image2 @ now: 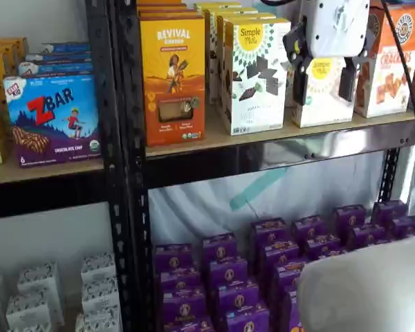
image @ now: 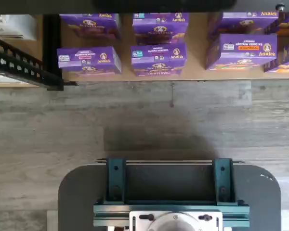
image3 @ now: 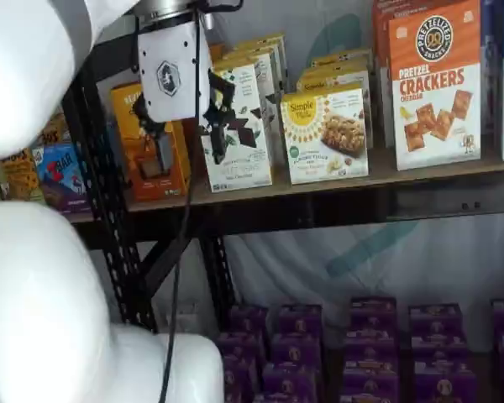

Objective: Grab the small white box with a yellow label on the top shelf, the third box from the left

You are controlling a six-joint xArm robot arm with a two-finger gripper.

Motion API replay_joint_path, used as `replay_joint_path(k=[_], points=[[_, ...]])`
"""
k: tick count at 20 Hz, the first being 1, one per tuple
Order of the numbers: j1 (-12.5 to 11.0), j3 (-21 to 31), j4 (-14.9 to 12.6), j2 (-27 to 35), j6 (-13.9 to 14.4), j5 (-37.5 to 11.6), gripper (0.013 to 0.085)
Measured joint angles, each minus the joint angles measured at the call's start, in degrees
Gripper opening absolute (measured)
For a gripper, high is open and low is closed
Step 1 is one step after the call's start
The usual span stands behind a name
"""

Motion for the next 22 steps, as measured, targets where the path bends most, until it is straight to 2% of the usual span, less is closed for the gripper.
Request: replay_joint_path(k=[6, 10, 13, 15, 18, 22], points=[[-0.7, 0.7, 0.9, -0.6, -0.4, -0.8, 0.085], [-0.5, 1.9, -2.0, -1.1, -1.3, -3.6, 0.085], [-3.3, 2.2, -3.6, -0.4, -4.4, -7.2, 0.085], [-6.2, 2.0, -4.4, 1.0, -7.3, -10.3, 0.085], [-10.1, 1.1, -4.0, 3.5, -10.8, -14.1, 0.085], [-13.6, -1.0, -3.5, 7.5, -14.1, -17.9, 0.085]])
